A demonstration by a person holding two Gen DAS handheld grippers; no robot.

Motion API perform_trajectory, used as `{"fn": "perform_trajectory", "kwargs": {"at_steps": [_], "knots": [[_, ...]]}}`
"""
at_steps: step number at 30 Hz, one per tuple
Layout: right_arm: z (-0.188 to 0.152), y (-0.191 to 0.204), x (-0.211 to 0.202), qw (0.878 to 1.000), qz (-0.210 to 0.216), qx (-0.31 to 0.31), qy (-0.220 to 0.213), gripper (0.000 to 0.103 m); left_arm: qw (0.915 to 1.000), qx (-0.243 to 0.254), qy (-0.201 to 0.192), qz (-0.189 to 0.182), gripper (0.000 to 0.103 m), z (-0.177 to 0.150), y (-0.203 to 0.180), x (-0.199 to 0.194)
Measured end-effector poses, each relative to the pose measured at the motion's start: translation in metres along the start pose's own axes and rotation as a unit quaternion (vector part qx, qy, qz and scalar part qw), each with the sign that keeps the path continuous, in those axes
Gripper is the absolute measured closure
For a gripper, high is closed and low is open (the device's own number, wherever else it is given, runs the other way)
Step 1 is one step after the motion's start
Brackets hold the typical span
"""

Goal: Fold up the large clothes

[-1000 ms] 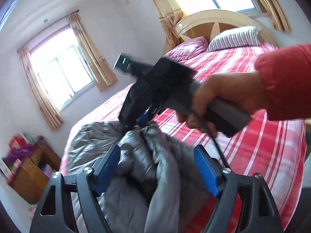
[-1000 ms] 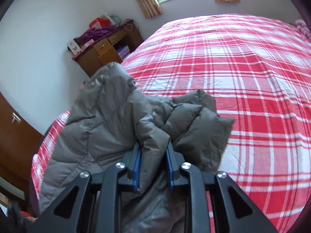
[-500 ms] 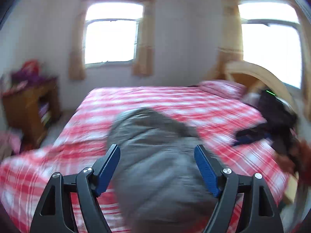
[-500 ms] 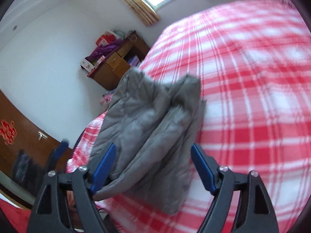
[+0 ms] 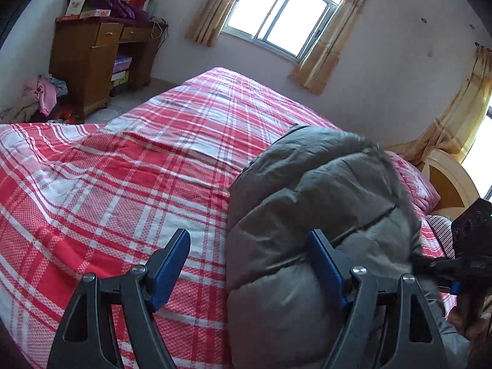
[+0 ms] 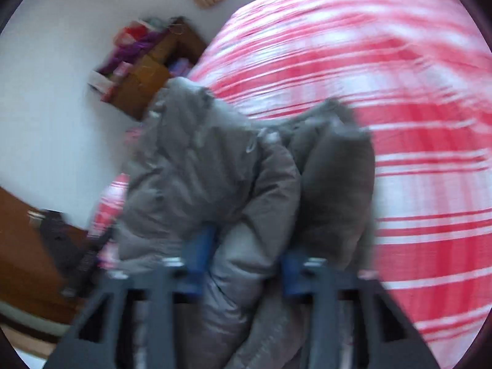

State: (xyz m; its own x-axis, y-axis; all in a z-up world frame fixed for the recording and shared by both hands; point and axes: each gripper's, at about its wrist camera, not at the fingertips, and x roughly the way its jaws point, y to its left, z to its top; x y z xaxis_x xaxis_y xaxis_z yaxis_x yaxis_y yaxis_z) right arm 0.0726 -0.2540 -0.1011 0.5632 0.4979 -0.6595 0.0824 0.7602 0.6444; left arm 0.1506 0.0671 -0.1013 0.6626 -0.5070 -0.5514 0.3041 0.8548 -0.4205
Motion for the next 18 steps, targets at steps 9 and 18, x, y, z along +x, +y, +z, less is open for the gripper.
{"fn": "perform_trajectory", "kwargs": {"at_steps": [9,18], "knots": [[-0.008,-0.126,0.027,0.957,0.249,0.147,-0.014,0.089,0.9968,0.043,0.012,-0.067,0.024,0.005,-0.072,0.010],[-0.016,-0.163,0.006,0.972,0.190,0.133,-0.028,0.086,0.9681,0.244,0.053,0.021,0.018,-0.046,-0.159,0.058]]}}
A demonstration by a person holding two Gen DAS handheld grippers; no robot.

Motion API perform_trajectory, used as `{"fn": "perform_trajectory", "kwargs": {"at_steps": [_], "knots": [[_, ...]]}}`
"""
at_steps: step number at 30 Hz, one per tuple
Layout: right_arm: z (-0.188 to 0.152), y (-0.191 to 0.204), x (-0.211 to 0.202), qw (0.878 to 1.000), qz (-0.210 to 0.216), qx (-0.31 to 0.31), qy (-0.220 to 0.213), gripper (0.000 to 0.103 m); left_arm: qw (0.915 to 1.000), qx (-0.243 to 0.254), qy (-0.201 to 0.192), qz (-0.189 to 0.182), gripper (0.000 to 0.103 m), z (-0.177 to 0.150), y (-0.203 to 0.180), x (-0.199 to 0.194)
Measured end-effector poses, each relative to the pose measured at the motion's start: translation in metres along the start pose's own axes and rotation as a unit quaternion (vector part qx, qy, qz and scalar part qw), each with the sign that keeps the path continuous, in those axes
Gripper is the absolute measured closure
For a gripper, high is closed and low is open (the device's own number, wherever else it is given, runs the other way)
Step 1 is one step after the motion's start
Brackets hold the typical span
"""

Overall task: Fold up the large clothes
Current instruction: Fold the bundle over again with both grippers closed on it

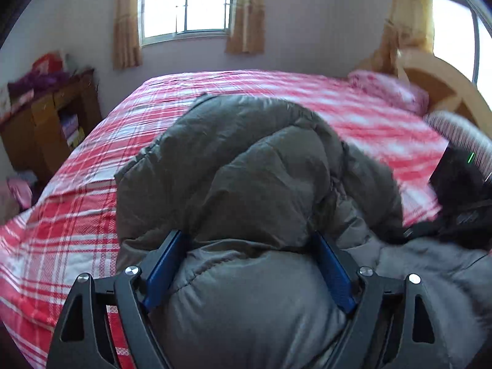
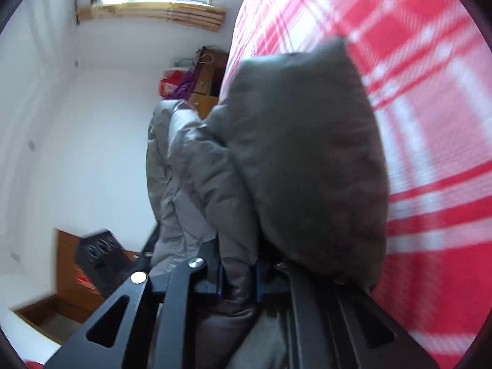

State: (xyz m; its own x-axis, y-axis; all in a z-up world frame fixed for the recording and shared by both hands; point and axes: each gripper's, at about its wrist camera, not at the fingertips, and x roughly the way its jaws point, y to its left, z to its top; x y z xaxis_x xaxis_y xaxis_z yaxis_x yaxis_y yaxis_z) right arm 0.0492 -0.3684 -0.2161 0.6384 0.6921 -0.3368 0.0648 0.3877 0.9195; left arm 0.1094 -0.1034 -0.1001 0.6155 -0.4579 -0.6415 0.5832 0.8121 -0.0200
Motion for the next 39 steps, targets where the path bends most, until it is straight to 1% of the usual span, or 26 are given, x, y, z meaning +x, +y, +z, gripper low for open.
{"fn": "perform_trajectory", "kwargs": {"at_steps": [1,3,5,6,7,10,11,12,14,15,16,17,18,20,21,23,24,25,26,27,28,30,32,33,36,39], "knots": [[-0.001,0.011,-0.010,0.999,-0.034,-0.026,-0.004,0.083,0.9999,0.015,0.002,0.006,0.017,-0.002,-0.005,0.001],[-0.003,0.031,-0.027,0.993,-0.096,-0.062,-0.006,0.069,0.9994,0.029,0.000,0.017,0.017,-0.006,-0.008,0.001],[-0.003,0.052,-0.048,0.983,-0.158,-0.093,-0.023,0.018,0.9994,0.028,-0.005,0.019,0.017,-0.010,-0.007,-0.001],[-0.004,0.060,-0.057,0.977,-0.181,-0.104,-0.039,0.007,0.9994,0.026,-0.006,0.021,0.017,-0.011,-0.007,-0.001],[-0.002,0.070,-0.067,0.970,-0.210,-0.113,-0.057,0.000,0.9993,0.026,-0.008,0.024,0.017,-0.013,-0.007,-0.002],[0.009,0.087,-0.080,0.954,-0.260,-0.127,-0.082,0.000,0.9990,0.027,-0.014,0.031,0.017,-0.018,-0.005,-0.005],[0.016,0.090,-0.074,0.950,-0.277,-0.127,-0.074,0.000,0.9991,0.023,-0.018,0.032,0.017,-0.020,-0.003,-0.009],[0.021,0.089,-0.064,0.950,-0.282,-0.124,-0.061,0.000,0.9991,0.019,-0.020,0.032,0.017,-0.019,-0.002,-0.008],[0.027,0.077,-0.033,0.949,-0.299,-0.098,-0.010,0.000,0.9991,0.009,-0.028,0.031,0.017,-0.021,0.004,-0.014],[0.023,0.077,-0.024,0.949,-0.303,-0.092,0.004,0.002,0.9989,-0.001,-0.034,0.032,0.017,-0.021,0.009,-0.020],[0.023,0.075,-0.015,0.949,-0.299,-0.093,0.013,0.019,0.9985,-0.012,-0.039,0.036,0.017,-0.021,0.014,-0.026],[0.019,0.078,-0.005,0.950,-0.294,-0.107,0.017,0.044,0.9981,-0.025,-0.045,0.036,0.017,-0.021,0.020,-0.031],[0.013,0.087,0.003,0.947,-0.292,-0.133,0.015,0.050,0.9967,-0.047,-0.057,0.035,0.017,-0.021,0.030,-0.041],[0.002,0.109,0.012,0.938,-0.295,-0.182,-0.001,0.070,0.9917,-0.086,-0.086,0.043,0.017,-0.018,0.049,-0.057],[-0.003,0.119,0.015,0.941,-0.272,-0.200,-0.006,0.072,0.9887,-0.102,-0.096,0.053,0.017,-0.014,0.057,-0.063],[-0.003,0.121,0.016,0.964,-0.183,-0.192,-0.008,0.075,0.9875,-0.110,-0.098,0.055,0.017,-0.007,0.064,-0.062],[0.002,0.110,0.019,0.980,-0.125,-0.157,-0.005,0.075,0.9892,-0.100,-0.092,0.055,0.017,-0.004,0.061,-0.057],[0.009,0.091,0.025,0.990,-0.084,-0.114,0.000,0.077,0.9906,-0.088,-0.086,0.059,0.017,-0.003,0.056,-0.051],[0.014,0.070,0.031,0.995,-0.057,-0.076,0.002,0.080,0.9919,-0.077,-0.081,0.060,0.017,-0.002,0.050,-0.046],[0.016,0.055,0.035,0.998,-0.042,-0.053,0.002,0.082,0.9946,-0.059,-0.065,0.054,0.017,-0.002,0.040,-0.034],[0.019,0.030,0.039,1.000,-0.015,-0.015,0.001,0.087,0.9960,-0.049,-0.053,0.053,0.017,-0.004,0.031,-0.026],[0.023,-0.001,0.039,0.999,0.028,0.031,-0.011,0.090,0.9969,-0.025,-0.041,0.062,0.017,-0.008,0.016,-0.011],[0.017,-0.013,0.038,0.997,0.049,0.050,-0.018,0.094,0.9973,-0.016,-0.039,0.060,0.015,-0.012,0.009,-0.001],[0.017,-0.015,0.036,0.998,0.047,0.043,-0.018,0.094,0.9977,-0.013,-0.033,0.058,0.015,-0.014,0.007,0.005],[0.014,-0.011,0.028,1.000,0.015,0.006,-0.012,0.095,0.9984,-0.019,-0.013,0.052,0.014,-0.019,0.010,0.019],[0.014,-0.010,0.028,1.000,0.008,0.009,-0.009,0.096,0.9985,-0.012,0.006,0.053,0.013,-0.020,0.006,0.026]]}}
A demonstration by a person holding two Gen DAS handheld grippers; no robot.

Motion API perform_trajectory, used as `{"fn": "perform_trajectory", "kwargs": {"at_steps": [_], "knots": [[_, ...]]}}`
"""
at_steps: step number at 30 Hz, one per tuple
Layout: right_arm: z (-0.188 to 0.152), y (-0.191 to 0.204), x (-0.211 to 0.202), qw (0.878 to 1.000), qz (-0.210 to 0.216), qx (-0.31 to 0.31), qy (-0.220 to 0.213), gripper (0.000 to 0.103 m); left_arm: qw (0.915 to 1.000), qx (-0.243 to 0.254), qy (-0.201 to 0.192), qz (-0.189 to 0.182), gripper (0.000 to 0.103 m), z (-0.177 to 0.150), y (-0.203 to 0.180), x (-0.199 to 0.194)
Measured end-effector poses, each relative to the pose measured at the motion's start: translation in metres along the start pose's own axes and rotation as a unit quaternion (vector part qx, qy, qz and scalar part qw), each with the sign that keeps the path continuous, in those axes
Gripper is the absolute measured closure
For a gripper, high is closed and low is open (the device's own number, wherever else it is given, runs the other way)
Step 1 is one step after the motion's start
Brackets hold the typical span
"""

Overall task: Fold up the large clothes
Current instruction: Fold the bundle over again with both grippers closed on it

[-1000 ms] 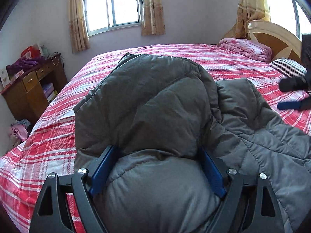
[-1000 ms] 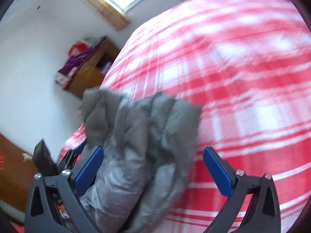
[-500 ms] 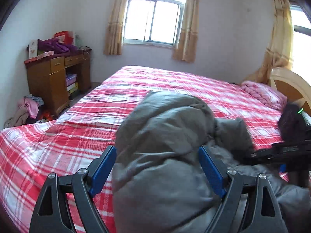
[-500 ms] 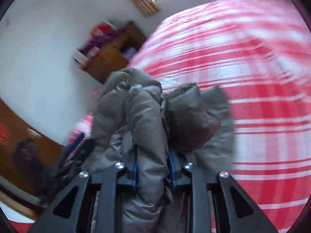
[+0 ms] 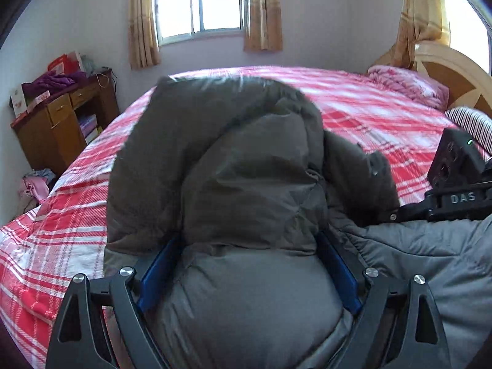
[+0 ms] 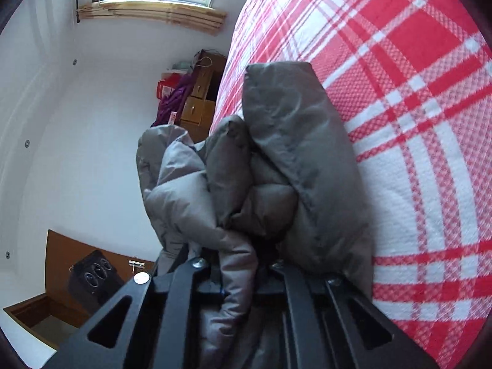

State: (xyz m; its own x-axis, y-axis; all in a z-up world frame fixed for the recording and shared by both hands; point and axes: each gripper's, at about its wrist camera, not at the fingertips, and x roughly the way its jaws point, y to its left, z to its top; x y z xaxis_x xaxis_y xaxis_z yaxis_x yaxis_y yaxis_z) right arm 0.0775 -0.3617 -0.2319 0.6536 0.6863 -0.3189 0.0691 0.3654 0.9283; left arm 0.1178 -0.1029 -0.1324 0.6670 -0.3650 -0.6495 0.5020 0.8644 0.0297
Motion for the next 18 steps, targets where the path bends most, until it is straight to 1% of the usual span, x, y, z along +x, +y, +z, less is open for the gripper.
{"fn": "perform_trajectory", "kwargs": {"at_steps": [3,4,5,6,7,8,9,10,12,13,15,16,18], "knots": [[-0.003,0.012,-0.006,0.999,-0.029,-0.031,-0.008,0.094,0.9998,0.013,0.007,-0.010,0.012,-0.001,-0.002,-0.003],[-0.004,0.016,-0.009,0.998,-0.043,-0.041,-0.009,0.091,0.9997,0.017,0.006,-0.014,0.012,-0.001,-0.003,-0.006],[-0.007,0.021,-0.014,0.997,-0.059,-0.047,-0.005,0.085,0.9997,0.021,0.003,-0.015,0.012,-0.002,-0.003,-0.008],[-0.008,0.030,-0.017,0.996,-0.073,-0.050,-0.002,0.082,0.9996,0.023,0.000,-0.014,0.012,-0.004,-0.003,-0.011],[-0.010,0.040,-0.025,0.994,-0.098,-0.055,0.002,0.071,0.9997,0.022,-0.003,-0.012,0.012,-0.005,-0.002,-0.013],[-0.013,0.055,-0.037,0.988,-0.137,-0.068,0.004,0.046,0.9997,0.021,-0.003,-0.010,0.012,-0.005,-0.002,-0.014],[-0.016,0.074,-0.050,0.980,-0.178,-0.093,-0.003,0.036,0.9997,0.022,-0.002,-0.007,0.012,-0.004,-0.003,-0.013],[-0.017,0.093,-0.062,0.969,-0.213,-0.122,-0.017,0.023,0.9997,0.025,-0.002,-0.003,0.012,-0.004,-0.004,-0.013],[-0.019,0.129,-0.075,0.954,-0.252,-0.159,-0.034,0.022,0.9995,0.030,-0.002,0.005,0.012,-0.002,-0.010,-0.012],[-0.017,0.146,-0.080,0.952,-0.255,-0.166,-0.045,0.022,0.9994,0.032,-0.002,0.009,0.012,-0.002,-0.011,-0.012],[-0.009,0.166,-0.083,0.954,-0.250,-0.148,-0.074,0.022,0.9994,0.033,-0.002,0.013,0.012,-0.002,-0.011,-0.012],[-0.003,0.177,-0.083,0.959,-0.238,-0.120,-0.096,0.022,0.9993,0.033,-0.001,0.015,0.012,-0.002,-0.010,-0.012],[0.005,0.178,-0.074,0.969,-0.204,-0.079,-0.118,0.022,0.9993,0.034,0.000,0.019,0.012,-0.001,-0.011,-0.013]]}}
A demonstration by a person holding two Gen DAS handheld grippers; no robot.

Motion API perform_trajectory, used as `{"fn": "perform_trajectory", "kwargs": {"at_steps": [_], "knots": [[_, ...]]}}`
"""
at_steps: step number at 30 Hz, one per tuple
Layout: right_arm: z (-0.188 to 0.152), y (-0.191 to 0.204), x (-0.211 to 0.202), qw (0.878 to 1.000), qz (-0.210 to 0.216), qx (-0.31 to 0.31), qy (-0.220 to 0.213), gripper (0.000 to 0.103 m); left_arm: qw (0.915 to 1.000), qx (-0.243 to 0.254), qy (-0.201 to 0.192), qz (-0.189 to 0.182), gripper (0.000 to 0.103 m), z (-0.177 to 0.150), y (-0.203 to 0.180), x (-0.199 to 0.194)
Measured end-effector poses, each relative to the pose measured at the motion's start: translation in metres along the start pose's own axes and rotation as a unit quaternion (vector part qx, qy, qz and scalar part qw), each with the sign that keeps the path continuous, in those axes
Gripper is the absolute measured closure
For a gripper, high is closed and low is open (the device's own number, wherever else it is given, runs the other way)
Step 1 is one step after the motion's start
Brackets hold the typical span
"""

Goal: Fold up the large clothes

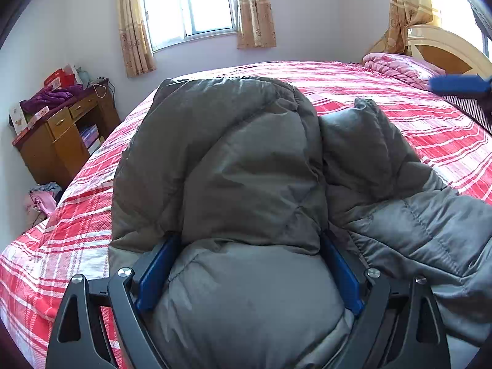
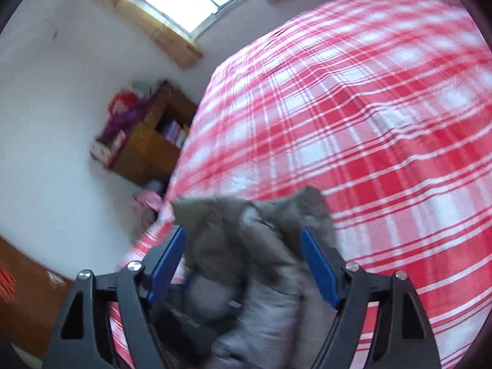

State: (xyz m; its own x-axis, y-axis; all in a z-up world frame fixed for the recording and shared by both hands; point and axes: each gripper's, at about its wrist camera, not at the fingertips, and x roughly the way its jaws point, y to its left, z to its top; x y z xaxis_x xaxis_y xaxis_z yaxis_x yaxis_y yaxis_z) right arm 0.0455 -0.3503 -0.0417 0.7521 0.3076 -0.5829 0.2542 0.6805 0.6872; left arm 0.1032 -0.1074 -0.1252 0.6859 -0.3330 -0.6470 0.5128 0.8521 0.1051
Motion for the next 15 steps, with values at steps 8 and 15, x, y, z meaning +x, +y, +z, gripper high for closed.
{"fn": "perform_trajectory", "kwargs": {"at_steps": [8,15], "knots": [[-0.055,-0.037,0.053,0.986,-0.105,0.129,-0.008,0.026,1.0000,-0.004,-0.003,-0.001,0.011,0.002,-0.001,-0.001],[-0.087,-0.058,0.062,0.984,-0.160,0.038,-0.072,0.023,0.9945,-0.083,-0.019,-0.062,0.011,-0.001,0.037,-0.023]]}}
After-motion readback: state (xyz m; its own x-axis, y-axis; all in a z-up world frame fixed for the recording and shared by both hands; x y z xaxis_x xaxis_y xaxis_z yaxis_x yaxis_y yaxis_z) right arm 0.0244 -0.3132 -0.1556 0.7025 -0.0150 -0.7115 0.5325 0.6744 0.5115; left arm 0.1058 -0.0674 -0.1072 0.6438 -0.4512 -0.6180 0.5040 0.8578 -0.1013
